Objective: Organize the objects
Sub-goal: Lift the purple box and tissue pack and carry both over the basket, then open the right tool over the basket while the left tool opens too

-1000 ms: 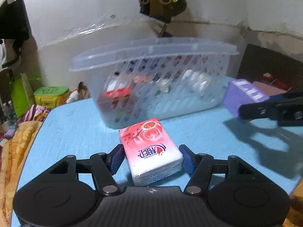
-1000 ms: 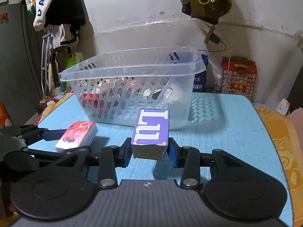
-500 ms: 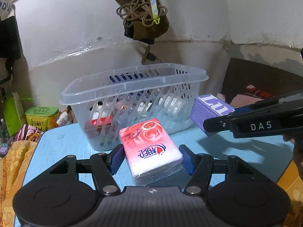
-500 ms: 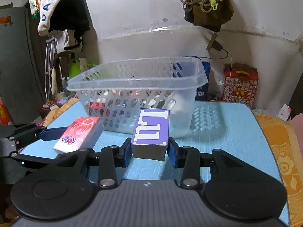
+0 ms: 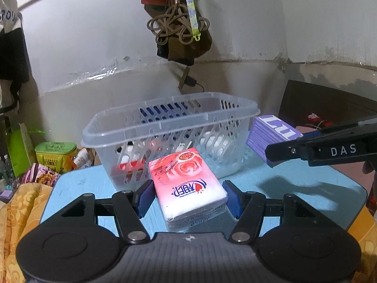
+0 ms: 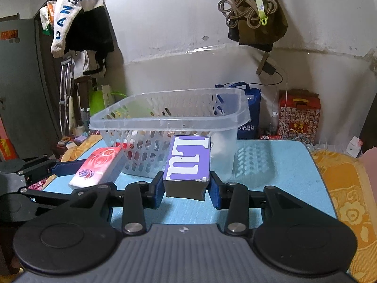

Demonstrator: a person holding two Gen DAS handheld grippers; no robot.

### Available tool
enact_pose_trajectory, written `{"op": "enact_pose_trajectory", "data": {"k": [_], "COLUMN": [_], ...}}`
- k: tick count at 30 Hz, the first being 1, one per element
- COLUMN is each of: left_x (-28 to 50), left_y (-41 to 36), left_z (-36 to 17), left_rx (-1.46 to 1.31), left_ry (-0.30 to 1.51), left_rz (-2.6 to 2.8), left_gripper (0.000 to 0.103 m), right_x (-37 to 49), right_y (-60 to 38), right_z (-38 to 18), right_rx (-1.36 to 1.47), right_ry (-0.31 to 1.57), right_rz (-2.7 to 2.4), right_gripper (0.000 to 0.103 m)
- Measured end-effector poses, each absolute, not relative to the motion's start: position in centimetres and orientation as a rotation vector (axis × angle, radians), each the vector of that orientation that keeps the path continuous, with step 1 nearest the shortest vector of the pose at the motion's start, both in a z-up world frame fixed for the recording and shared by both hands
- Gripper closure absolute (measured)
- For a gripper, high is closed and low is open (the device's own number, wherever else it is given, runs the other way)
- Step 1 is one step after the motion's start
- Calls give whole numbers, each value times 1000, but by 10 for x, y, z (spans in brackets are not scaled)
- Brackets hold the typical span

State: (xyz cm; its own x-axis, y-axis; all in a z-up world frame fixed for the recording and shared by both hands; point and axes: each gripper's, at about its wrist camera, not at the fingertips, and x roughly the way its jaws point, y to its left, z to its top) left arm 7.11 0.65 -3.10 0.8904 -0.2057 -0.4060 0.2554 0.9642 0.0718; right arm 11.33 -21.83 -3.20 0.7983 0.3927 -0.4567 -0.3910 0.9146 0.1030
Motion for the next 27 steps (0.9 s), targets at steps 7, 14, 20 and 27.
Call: {"op": "enact_pose_trajectory", "data": {"k": [7, 14, 20, 27], "left_x": [70, 66, 66, 111], "left_y": [12, 22, 34, 41], "left_z": [-22, -15, 5, 57], "left_rx": [104, 76, 15, -92], "left_ry": [378, 350, 319, 317], "left_rz": [-234, -242, -266, -243], "left_gripper": [37, 37, 37, 37], "right_x": [110, 102, 102, 147], "right_y": [-221, -229, -231, -196], "right_z": [-30, -19, 1, 31], "right_rx": [15, 40, 51, -26], "right_ry": [482, 448, 368, 309], "right_rz": [444, 469, 471, 455], "right_gripper": [61, 61, 61, 61]}}
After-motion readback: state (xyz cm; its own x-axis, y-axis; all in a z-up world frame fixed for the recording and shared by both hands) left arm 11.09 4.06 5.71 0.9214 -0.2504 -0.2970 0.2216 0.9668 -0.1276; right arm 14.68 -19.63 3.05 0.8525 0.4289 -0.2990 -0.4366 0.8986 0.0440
